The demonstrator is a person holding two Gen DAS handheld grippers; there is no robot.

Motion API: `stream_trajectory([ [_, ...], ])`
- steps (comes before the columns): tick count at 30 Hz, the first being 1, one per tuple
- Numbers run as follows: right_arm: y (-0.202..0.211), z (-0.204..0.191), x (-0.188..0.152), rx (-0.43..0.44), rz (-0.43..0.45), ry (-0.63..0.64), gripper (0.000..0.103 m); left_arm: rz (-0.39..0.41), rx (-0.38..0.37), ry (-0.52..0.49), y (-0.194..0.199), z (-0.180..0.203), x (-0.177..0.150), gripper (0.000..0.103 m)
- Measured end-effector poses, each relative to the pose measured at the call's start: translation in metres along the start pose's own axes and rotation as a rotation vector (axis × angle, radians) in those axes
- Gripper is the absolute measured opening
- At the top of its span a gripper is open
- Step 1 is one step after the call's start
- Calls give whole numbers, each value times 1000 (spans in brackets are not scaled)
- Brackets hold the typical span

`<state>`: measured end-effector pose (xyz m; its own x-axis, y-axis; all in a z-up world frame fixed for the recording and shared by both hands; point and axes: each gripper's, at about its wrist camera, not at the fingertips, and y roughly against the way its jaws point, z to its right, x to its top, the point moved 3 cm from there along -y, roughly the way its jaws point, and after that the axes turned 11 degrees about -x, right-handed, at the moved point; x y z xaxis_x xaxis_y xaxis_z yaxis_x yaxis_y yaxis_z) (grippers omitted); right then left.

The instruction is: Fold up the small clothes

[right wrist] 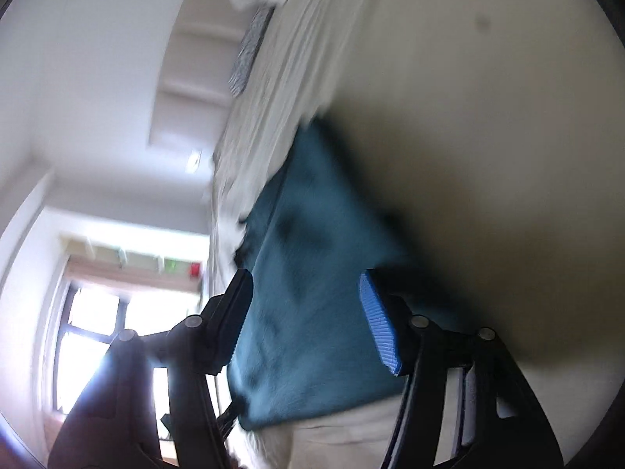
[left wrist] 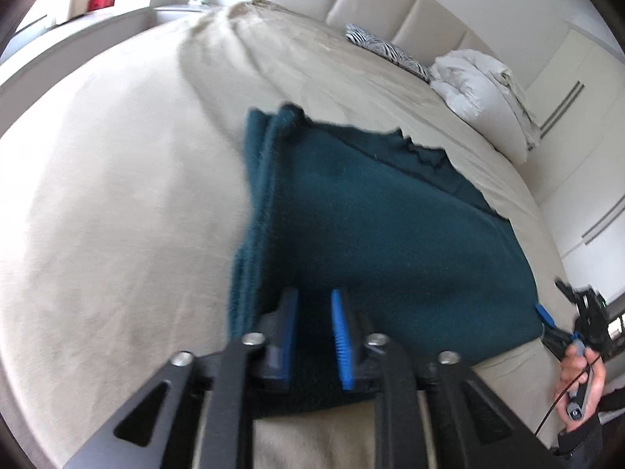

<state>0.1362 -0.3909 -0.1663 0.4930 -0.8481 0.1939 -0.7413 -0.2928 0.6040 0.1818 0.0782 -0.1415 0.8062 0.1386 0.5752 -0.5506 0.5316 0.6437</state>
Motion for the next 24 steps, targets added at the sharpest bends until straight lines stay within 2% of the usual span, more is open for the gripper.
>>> stream_trajectory([
  [1,16,6,4,-22,37,-5,59,23,5,-9,6,4,3,47],
  [4,43,17,1,7,41,-48,59,62,-11,-31,12,21,13,57],
  [7,64,23,-20,6,25,-79,59,43,-44,-50,-2,43,20,57],
  [11,66,23,-52,20,-23,-117,59,-14,-102,-59,-34,71,18,59],
  [14,54,26,-67,-27,-43,-161,59,-48,-125,-29,-55,80,15,59],
  [15,46,31,-70,-28,-53,-212,59,-56,-124,-30,-59,83,15,59],
  [24,42,42,-71,1,3,-343,57,-91,-134,-25,-88,92,17,59],
])
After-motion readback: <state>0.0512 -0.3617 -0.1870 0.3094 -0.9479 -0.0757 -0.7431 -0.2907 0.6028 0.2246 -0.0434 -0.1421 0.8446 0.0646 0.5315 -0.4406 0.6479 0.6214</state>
